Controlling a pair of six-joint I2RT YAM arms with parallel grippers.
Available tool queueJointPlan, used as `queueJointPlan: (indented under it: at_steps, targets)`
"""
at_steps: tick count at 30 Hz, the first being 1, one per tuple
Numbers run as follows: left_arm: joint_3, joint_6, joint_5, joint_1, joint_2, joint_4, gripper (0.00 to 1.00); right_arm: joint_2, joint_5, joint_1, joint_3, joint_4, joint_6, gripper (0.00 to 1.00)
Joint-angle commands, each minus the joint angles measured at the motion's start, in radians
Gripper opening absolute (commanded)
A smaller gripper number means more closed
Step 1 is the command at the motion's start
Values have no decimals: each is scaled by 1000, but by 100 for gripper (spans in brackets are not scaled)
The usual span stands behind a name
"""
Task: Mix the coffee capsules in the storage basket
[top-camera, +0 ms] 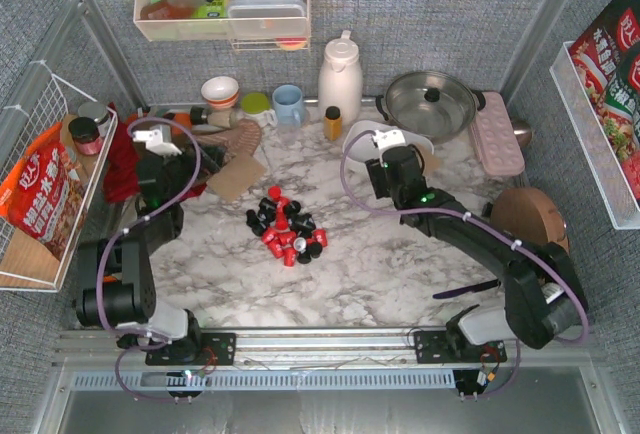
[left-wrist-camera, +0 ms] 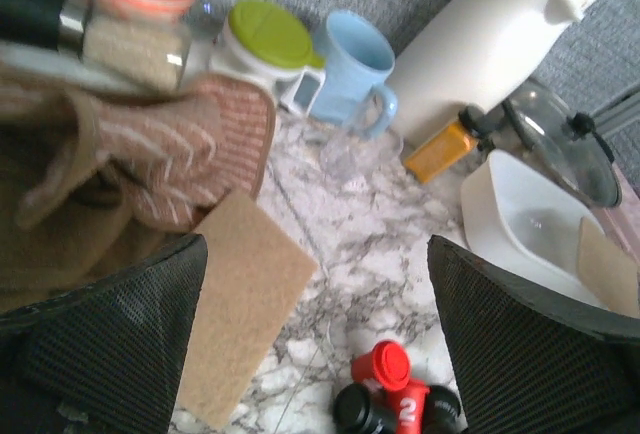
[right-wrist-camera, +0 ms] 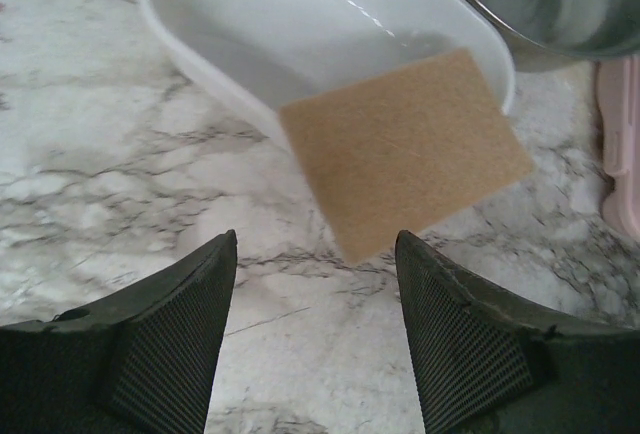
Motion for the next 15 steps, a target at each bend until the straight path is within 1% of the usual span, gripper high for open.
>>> queueJointPlan:
  at_steps: [1,4,6,8,9,10,11,15]
  targets:
    - [62,59,-89,3,-98,-153,99,37,64,-47,17,60,23,69]
    - [105,114,-169,4,-169,-284,99,73,-14,-69,47,28,-35,69]
    - [142,146,-204,3,-206,-370,99,104,-67,-70,67,5,-107,69]
    - [174,171,-224,4,-231,-438,99,138,-95,-69,85,-8,-163,72]
    - [191,178,-234,4,-242,-469,99,156,-104,-69,94,-16,-192,75]
    - [199,185,-243,3,-250,-490,99,173,-108,-70,97,-36,-218,79]
    - [205,190,-252,4,-263,-512,99,199,-109,-69,141,-55,-243,81]
    - [233,186,-287,4,-282,-577,99,263,-45,-70,182,-86,-318,83]
